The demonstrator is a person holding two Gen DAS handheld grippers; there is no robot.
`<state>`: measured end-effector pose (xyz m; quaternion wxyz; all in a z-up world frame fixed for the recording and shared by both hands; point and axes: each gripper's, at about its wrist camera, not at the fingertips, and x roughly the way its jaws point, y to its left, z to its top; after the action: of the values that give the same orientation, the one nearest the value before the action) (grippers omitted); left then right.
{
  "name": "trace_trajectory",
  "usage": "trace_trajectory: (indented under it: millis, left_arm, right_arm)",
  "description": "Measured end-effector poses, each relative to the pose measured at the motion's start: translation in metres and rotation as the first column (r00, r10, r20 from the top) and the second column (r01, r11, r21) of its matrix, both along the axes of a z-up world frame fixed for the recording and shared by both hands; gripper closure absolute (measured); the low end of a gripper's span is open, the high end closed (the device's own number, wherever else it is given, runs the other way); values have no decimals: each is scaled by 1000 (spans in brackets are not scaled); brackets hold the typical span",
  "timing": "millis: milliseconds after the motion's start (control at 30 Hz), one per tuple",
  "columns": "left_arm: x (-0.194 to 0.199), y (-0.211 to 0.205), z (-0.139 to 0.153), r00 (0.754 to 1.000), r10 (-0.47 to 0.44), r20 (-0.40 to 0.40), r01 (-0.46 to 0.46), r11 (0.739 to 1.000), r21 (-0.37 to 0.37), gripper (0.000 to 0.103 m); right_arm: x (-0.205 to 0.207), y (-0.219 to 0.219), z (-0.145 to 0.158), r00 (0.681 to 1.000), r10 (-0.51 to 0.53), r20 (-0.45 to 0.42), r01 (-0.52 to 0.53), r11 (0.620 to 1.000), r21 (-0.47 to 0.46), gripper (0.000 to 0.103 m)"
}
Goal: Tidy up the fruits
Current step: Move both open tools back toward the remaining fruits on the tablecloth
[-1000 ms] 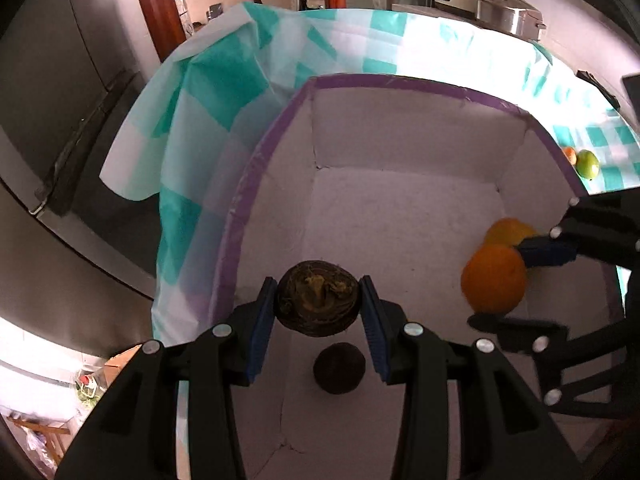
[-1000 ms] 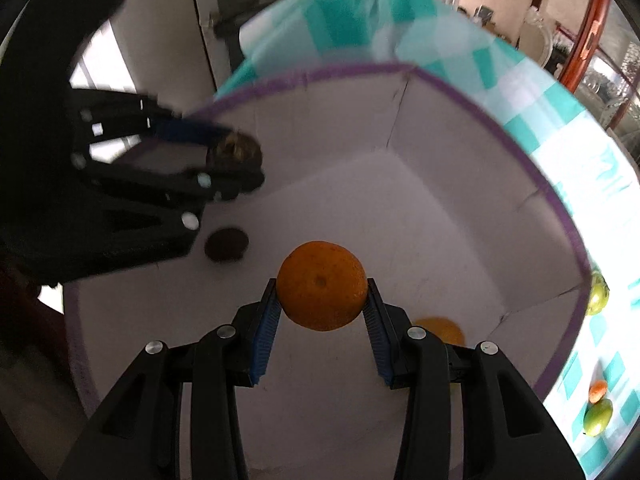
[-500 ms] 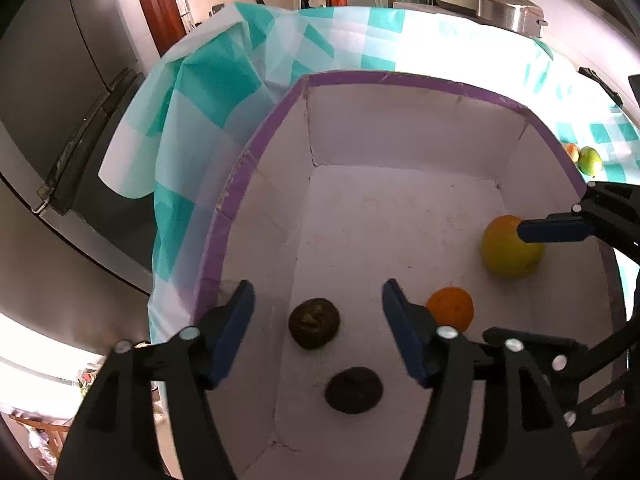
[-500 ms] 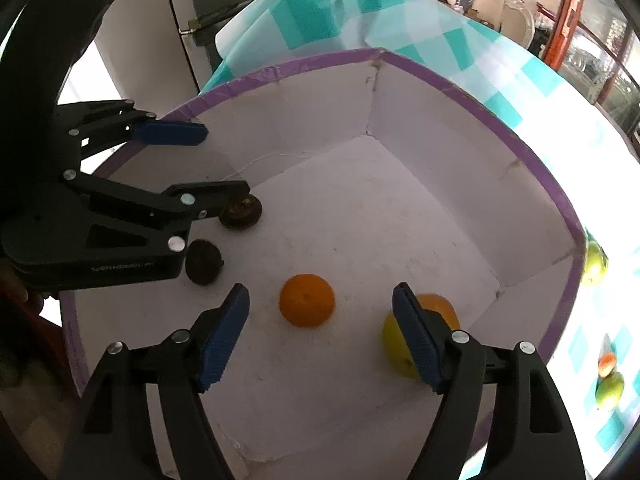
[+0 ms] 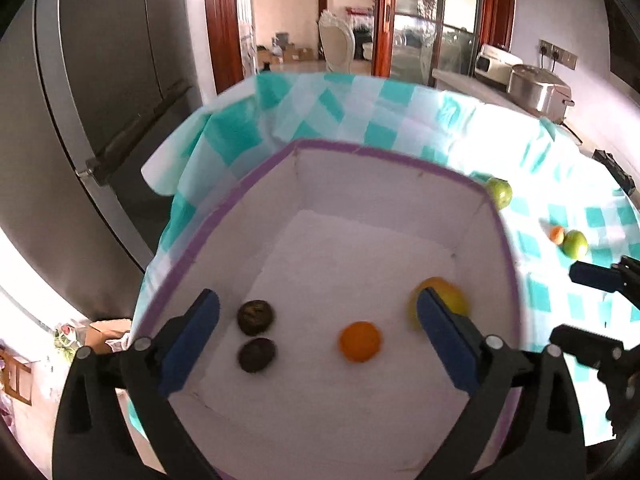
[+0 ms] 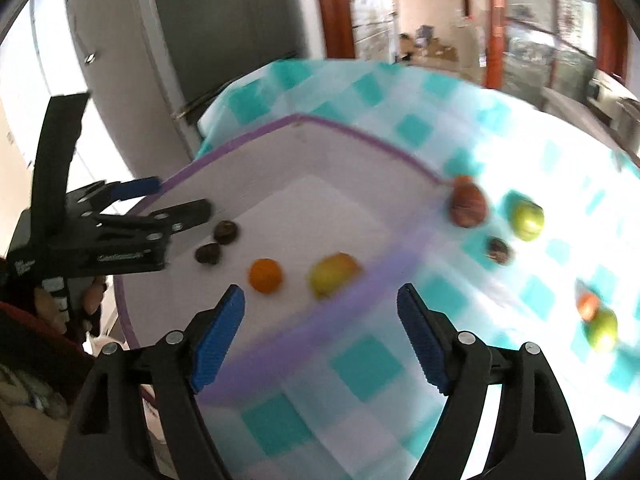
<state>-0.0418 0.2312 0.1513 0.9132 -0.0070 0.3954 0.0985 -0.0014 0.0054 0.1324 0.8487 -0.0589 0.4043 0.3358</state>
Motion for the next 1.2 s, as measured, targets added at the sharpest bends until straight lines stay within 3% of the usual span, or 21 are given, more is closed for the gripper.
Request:
trace_trajectory:
  millis: [167,333,433,567,667,833,1033,1200]
  left_arm:
    - [-8,-73,12,998,-51,34,51,999,0,2]
    - [-15,-160,-1,985,-174,2,174,985,7,2]
    - [-22,-207,-17,964,-262,-47,263,965,21,2]
    - [-35,-260,-46,905,-393,-165,405,913,47,2]
    - [-37,-273,-56,880,-426,-209,445,894,54,2]
    - [-21,-262,-72,882,-392,-261,412,911,27,2]
    - [14,-247,-85,876,-385,-290,401,916,-3,2]
    - [53,-241,-97,867,-400,-299,401,914,-61,2]
  right_arm:
    - [-2,-90,-9,991,-133,-31,132,991,-15,26]
    - [-15,-155,-27,977,-201,-69,199,979,-43,26]
    - [-19,-187,-46,963,-245,-109,240,969,-62,26]
    - [-23,-226,-73,928,-322,-186,308,946,-99,26]
    - [-19,-236,-87,906,-361,-221,347,932,-103,26]
    - [-1,-239,-94,895,-389,-216,372,921,-116,26]
    - [49,-237,-95,893,-427,-143,401,898,-179,25]
    - [110,-233,-98,907,-419,-49,389,875,-290,19]
